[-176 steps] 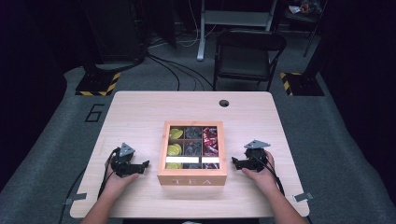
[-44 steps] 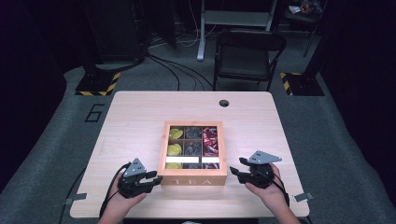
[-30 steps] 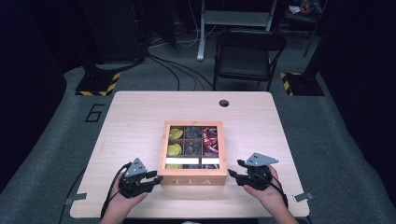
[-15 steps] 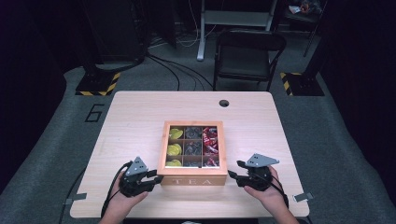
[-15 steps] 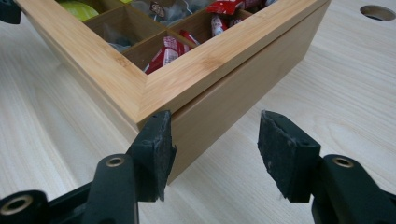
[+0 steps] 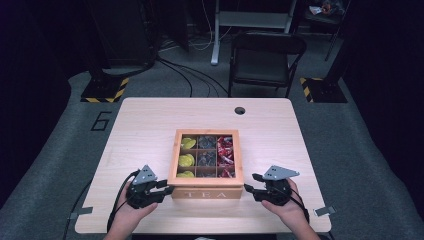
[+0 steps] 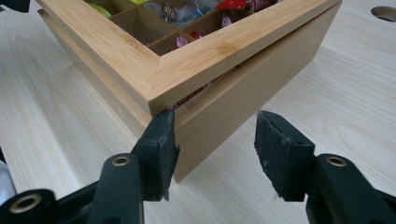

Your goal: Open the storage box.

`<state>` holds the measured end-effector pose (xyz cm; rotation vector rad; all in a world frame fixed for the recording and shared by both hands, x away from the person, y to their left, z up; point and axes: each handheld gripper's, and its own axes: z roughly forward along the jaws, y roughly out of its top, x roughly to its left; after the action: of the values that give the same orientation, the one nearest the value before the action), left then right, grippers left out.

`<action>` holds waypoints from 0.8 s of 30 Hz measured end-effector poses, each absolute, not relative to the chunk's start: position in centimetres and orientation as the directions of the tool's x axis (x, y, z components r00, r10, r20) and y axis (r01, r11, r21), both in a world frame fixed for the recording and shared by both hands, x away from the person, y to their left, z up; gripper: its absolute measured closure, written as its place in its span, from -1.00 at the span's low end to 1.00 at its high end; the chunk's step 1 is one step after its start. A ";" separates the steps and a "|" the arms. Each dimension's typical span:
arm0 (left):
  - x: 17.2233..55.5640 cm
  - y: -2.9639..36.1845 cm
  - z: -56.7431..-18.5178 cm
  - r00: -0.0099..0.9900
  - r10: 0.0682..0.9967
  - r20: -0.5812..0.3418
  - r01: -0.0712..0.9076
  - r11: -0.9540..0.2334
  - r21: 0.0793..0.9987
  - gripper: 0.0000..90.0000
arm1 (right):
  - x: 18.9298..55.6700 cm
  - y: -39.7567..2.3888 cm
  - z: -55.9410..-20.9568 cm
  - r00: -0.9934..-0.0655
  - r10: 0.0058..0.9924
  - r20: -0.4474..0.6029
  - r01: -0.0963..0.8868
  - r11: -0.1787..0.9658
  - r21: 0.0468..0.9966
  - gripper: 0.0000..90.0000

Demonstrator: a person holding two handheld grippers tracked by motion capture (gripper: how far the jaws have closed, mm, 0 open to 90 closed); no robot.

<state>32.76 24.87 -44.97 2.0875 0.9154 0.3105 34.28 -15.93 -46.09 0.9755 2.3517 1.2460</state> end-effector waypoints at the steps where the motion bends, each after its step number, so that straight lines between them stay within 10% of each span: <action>1: 32.8 24.9 -44.8 0.703 0.705 -0.096 0.506 -0.400 0.764 0.44 | 34.1 -15.9 -45.9 -0.714 0.699 0.040 0.419 0.381 0.824 0.10; 24: 33.2 24.9 -43.3 0.710 0.698 -0.096 0.506 -0.411 0.758 0.45 | 34.3 -13.6 -45.1 -0.742 0.660 0.117 0.459 0.372 0.807 0.23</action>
<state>33.19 24.93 -43.25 2.1000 0.9139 0.2988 34.30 -13.62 -45.13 0.9998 2.4073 1.3043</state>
